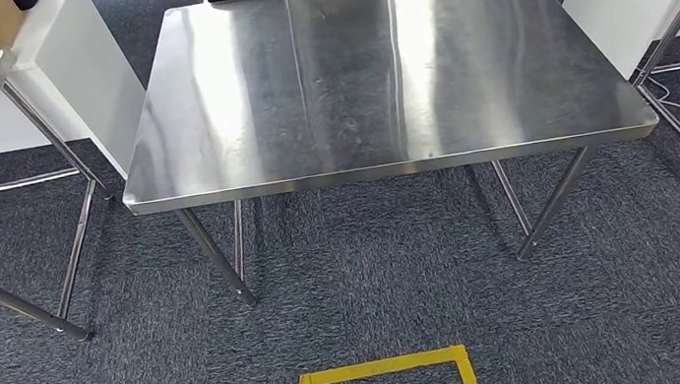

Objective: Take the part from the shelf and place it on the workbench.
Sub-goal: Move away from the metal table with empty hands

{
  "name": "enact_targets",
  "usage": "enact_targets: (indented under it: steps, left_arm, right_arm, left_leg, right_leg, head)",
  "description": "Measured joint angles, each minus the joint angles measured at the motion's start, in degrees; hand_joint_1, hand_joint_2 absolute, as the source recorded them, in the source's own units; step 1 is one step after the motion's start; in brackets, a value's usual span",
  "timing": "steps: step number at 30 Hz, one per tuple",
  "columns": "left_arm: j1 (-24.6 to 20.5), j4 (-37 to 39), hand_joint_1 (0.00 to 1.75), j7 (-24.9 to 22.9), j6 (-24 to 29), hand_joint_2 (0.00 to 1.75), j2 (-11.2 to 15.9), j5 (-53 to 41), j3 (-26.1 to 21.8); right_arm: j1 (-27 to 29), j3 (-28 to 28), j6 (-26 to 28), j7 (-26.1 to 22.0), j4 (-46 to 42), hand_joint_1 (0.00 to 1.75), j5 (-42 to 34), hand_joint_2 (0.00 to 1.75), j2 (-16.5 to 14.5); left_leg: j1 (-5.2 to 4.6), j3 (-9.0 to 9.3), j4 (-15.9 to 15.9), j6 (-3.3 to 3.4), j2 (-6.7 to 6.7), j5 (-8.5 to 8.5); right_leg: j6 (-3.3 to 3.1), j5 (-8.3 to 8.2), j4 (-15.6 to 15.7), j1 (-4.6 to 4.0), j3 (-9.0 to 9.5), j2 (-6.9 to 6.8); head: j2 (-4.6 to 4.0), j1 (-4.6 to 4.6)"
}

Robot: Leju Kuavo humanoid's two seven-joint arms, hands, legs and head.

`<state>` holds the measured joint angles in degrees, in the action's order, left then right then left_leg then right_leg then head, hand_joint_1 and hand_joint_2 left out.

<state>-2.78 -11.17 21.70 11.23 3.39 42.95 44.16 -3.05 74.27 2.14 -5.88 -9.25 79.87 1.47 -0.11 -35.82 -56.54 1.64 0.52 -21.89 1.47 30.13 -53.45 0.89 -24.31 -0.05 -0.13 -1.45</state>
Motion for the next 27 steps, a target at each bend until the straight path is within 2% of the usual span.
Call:
enact_targets:
  steps: [1, 2, 4, 5, 6, 7, 8, 9, 10, 11, 13, 15, 16, 18, 20, 21, 22, 23, 24, 25, 26, 27]
  left_arm:
    - [0.07, 0.01, 0.00, 0.00, 0.00, 0.00, 0.01, 0.09, 0.01]
    - [0.11, 0.02, 0.00, -0.01, 0.01, 0.00, 0.01, 0.14, 0.01]
    - [0.13, 0.02, 0.00, -0.02, 0.07, 0.00, 0.01, 0.17, 0.00]
    - [0.13, 0.02, 0.00, -0.02, 0.10, 0.00, 0.02, 0.17, -0.01]
    - [0.11, 0.02, 0.00, -0.01, 0.14, 0.00, 0.02, 0.17, 0.00]
    - [0.08, 0.01, 0.00, -0.01, 0.15, 0.00, 0.01, 0.17, 0.01]
    - [0.04, -0.01, 0.00, 0.00, 0.15, 0.00, 0.01, 0.16, 0.01]
    - [-0.04, -0.02, 0.00, 0.00, 0.15, 0.00, 0.03, 0.15, 0.02]
    - [-0.10, -0.04, 0.00, 0.00, 0.15, 0.00, 0.09, 0.10, 0.02]
    - [-0.16, -0.04, 0.00, 0.01, 0.15, 0.00, 0.18, -0.03, 0.04]
    - [-0.23, -0.04, 0.00, -0.01, 0.15, 0.00, 0.35, -0.28, 0.10]
    - [-0.31, -0.04, 0.00, -0.05, 0.15, 0.00, 0.40, -0.40, 0.16]
    - [-0.38, -0.05, 0.00, -0.09, 0.14, 0.00, 0.40, -0.41, 0.18]
    - [-0.57, -0.07, 0.00, -0.15, 0.11, 0.00, 0.34, -0.43, 0.23]
    - [-0.63, -0.11, 0.00, -0.19, 0.07, 0.00, 0.31, -0.43, 0.27]
    - [-0.64, -0.13, 0.00, -0.19, 0.07, 0.00, 0.30, -0.42, 0.28]
    - [-0.65, -0.13, 0.00, -0.18, 0.07, 0.00, 0.27, -0.40, 0.28]
    - [-0.66, -0.14, 0.00, -0.16, 0.07, 0.00, 0.25, -0.38, 0.28]
    - [-0.67, -0.18, 0.00, -0.14, 0.07, 0.00, 0.21, -0.36, 0.28]
    - [-0.70, -0.22, 0.00, -0.10, 0.08, 0.00, 0.25, -0.33, 0.28]
    - [-0.71, -0.26, 0.00, -0.06, 0.09, 0.00, 0.28, -0.30, 0.28]
    - [-0.73, -0.30, 0.00, 0.00, 0.10, 0.00, 0.33, -0.26, 0.28]
  right_arm:
    - [0.07, 0.00, 0.00, 0.00, 0.01, 0.00, 0.00, 0.00, -0.03]
    - [0.11, 0.00, 0.01, 0.00, 0.02, 0.00, 0.00, 0.00, -0.08]
    - [0.15, 0.00, 0.01, 0.00, 0.02, 0.00, 0.00, 0.00, -0.07]
    - [0.14, 0.00, 0.01, 0.00, 0.02, 0.00, 0.00, 0.00, -0.08]
    - [0.14, 0.00, 0.00, 0.00, 0.02, 0.00, -0.01, 0.00, -0.08]
    - [0.15, 0.00, 0.00, 0.02, 0.02, 0.00, -0.04, 0.00, -0.09]
    - [0.17, 0.00, 0.01, 0.07, 0.02, 0.00, -0.09, 0.00, -0.09]
    - [0.20, 0.00, 0.01, 0.14, 0.02, 0.00, -0.18, 0.00, -0.11]
    - [0.22, 0.00, 0.01, 0.22, 0.03, 0.00, -0.30, 0.00, -0.21]
    - [0.20, 0.00, 0.01, 0.31, 0.04, 0.00, -0.42, 0.00, -0.32]
    - [0.13, 0.00, 0.03, 0.42, 0.06, 0.00, -0.63, 0.00, -0.55]
    - [0.17, 0.00, 0.09, 0.48, 0.07, 0.00, -0.71, 0.00, -0.53]
    - [0.20, 0.00, 0.12, 0.49, 0.07, 0.00, -0.72, 0.00, -0.53]
    - [0.21, 0.00, 0.15, 0.50, 0.07, 0.00, -0.71, 0.00, -0.51]
    - [0.17, 0.00, 0.18, 0.50, 0.07, 0.00, -0.64, 0.00, -0.45]
    - [0.16, 0.00, 0.22, 0.51, 0.07, 0.00, -0.59, 0.00, -0.40]
    - [0.16, 0.00, 0.31, 0.51, 0.07, 0.00, -0.54, 0.00, -0.36]
    - [0.15, 0.00, 0.41, 0.51, 0.06, 0.00, -0.47, 0.00, -0.31]
    - [0.09, -0.01, 0.54, 0.51, 0.05, 0.00, -0.40, 0.00, -0.26]
    - [-0.04, -0.02, 0.71, 0.50, 0.05, 0.00, -0.31, 0.00, -0.25]
    - [-0.16, -0.04, 0.89, 0.49, 0.04, 0.00, -0.22, 0.00, -0.23]
    - [-0.26, -0.07, 1.04, 0.48, 0.03, 0.00, -0.13, 0.00, -0.25]
  left_leg:
    - [0.15, -0.53, -1.38, -0.33, -0.13, -1.79]
    - [0.30, -1.26, -3.86, -0.64, -0.27, -4.47]
    - [0.48, -2.70, -11.13, -1.13, -0.38, -10.05]
    - [0.54, -3.08, -14.29, -1.28, -0.41, -11.39]
    - [0.60, -2.80, -15.92, -1.34, -0.41, -11.43]
    - [0.64, -1.58, -15.51, -1.27, -0.42, -10.33]
    - [0.64, 0.62, -13.02, -1.07, -0.45, -8.66]
    - [0.60, 3.31, -9.18, -0.66, -0.54, -7.49]
    - [0.48, 5.93, -5.22, -0.20, -0.63, -6.98]
    - [0.31, 7.79, -2.13, 0.22, -0.72, -7.08]
    - [-0.13, 8.99, 0.34, 0.80, -0.79, -7.55]
    - [-0.12, 8.77, 1.35, 1.41, -0.59, -6.50]
    - [0.02, 8.53, 1.92, 1.73, -0.45, -5.79]
    - [0.31, 7.53, 2.44, 2.10, -0.09, -4.54]
    - [0.30, 5.82, 1.94, 2.18, 0.12, -3.60]
    - [0.32, 4.92, 1.64, 2.06, 0.20, -3.13]
    - [0.41, 4.00, 1.28, 1.87, 0.26, -2.69]
    - [0.55, 3.06, 0.83, 1.61, 0.30, -2.28]
    - [0.68, 2.17, 0.31, 1.25, 0.30, -1.90]
    - [0.71, 1.30, -0.22, 0.81, 0.28, -1.53]
    - [0.65, 0.67, -0.61, 0.38, 0.26, -1.11]
    - [0.55, 0.25, -0.90, 0.01, 0.25, -0.69]
  right_leg:
    - [-0.71, -0.49, -0.07, 0.19, -0.51, -0.15]
    - [-1.39, -1.02, -0.12, 0.30, -1.06, -0.30]
    - [-2.04, -1.89, -0.46, -0.02, -2.29, -0.51]
    - [-2.06, -2.28, -0.79, -0.13, -2.96, -0.55]
    - [-2.01, -2.67, -1.18, -0.20, -3.73, -0.57]
    - [-1.90, -3.02, -1.61, -0.26, -4.53, -0.56]
    - [-1.75, -3.31, -2.03, -0.31, -5.27, -0.54]
    - [-1.57, -3.55, -2.35, -0.30, -5.89, -0.51]
    - [-1.34, -3.79, -2.61, -0.42, -6.36, -0.52]
    - [-0.99, -4.10, -2.78, -0.40, -6.69, -0.57]
    - [-0.10, -4.88, -2.79, -0.23, -7.16, -0.66]
    - [0.60, -5.17, -2.71, -0.27, -7.61, -0.60]
    - [0.66, -4.44, -3.32, -0.35, -8.09, -0.51]
    - [0.26, -0.55, -7.98, -0.19, -10.04, -0.30]
    - [0.16, 3.37, -15.20, 0.07, -12.23, -0.20]
    - [0.54, 3.94, -17.49, 0.22, -12.49, -0.19]
    - [1.21, 3.40, -17.78, 0.39, -11.71, -0.20]
    - [1.99, 2.15, -15.92, 0.62, -9.87, -0.20]
    - [2.66, 1.02, -12.41, 0.90, -7.25, -0.19]
    - [3.01, 0.56, -8.25, 0.94, -4.41, -0.10]
    - [2.89, 0.47, -5.14, 0.81, -2.60, 0.07]
    - [2.52, 0.75, -3.21, 0.63, -1.75, 0.24]
  head:
    - [0.00, -0.14]
    - [0.00, -0.25]
    - [0.00, -0.43]
    - [0.00, -0.44]
    - [0.00, -0.44]
    - [0.00, -0.44]
    - [0.00, -0.46]
    - [0.00, -0.47]
    - [0.00, -0.44]
    - [0.00, -0.44]
    - [0.00, -0.43]
    - [0.00, -0.43]
    - [0.00, -0.35]
    - [0.00, 0.03]
    - [0.00, 0.28]
    - [0.00, 0.29]
    - [0.00, 0.28]
    - [0.00, 0.31]
    - [0.00, 0.32]
    - [0.00, 0.38]
    - [0.00, 0.33]
    - [0.00, 0.30]
